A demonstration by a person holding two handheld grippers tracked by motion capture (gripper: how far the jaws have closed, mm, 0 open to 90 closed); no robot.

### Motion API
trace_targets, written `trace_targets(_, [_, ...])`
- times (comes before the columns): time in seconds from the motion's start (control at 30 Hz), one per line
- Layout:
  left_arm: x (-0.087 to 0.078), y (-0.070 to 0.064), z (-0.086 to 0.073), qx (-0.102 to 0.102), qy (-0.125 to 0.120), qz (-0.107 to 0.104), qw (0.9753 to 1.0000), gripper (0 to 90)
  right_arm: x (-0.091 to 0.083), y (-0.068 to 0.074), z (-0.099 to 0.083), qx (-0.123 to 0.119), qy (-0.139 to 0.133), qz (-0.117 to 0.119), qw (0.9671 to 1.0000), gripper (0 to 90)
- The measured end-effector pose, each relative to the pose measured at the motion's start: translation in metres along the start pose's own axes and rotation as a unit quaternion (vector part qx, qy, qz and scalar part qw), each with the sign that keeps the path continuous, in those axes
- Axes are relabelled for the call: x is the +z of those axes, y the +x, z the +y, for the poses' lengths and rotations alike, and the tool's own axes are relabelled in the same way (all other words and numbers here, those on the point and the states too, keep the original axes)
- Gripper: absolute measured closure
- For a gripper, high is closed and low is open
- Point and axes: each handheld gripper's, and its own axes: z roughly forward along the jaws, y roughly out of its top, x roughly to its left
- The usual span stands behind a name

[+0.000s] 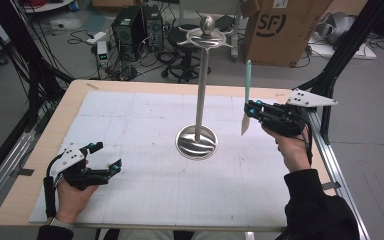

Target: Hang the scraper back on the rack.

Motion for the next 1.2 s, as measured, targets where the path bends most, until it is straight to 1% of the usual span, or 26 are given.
trace_targets(0.1, [0.0,0.0,0.0,0.0,0.001,0.0,1.0,5.7,0.004,0.002,0.007,-0.005,-0.008,0.009,0.9999,80.5])
trace_targets(0.17, [0.0,0.0,0.0,0.0,0.001,0.001,1.0,5.7,0.006,0.004,0.012,-0.008,-0.011,0.01,0.9999,80.5])
trace_targets(0.37, [0.0,0.0,0.0,0.0,0.001,0.001,1.0,5.7,0.008,0.005,0.019,-0.005,-0.018,0.017,0.9997,80.5])
trace_targets(0.43, [0.0,0.0,0.0,0.0,0.001,0.0,1.0,5.7,0.009,0.006,0.022,-0.009,-0.017,0.018,0.9996,80.5])
trace_targets(0.73, [-0.001,0.0,0.0,0.001,-0.001,0.0,1.0,5.7,0.015,0.007,0.029,-0.011,-0.017,0.021,0.9996,80.5])
trace_targets(1.0, [-0.001,0.0,0.0,0.0,-0.002,0.0,1.0,5.7,0.023,0.007,0.03,-0.012,-0.017,0.027,0.9994,80.5])
trace_targets(1.2, [-0.003,-0.001,0.001,0.001,-0.006,0.0,1.0,5.7,0.027,0.007,0.032,-0.011,-0.016,0.024,0.9995,80.5])
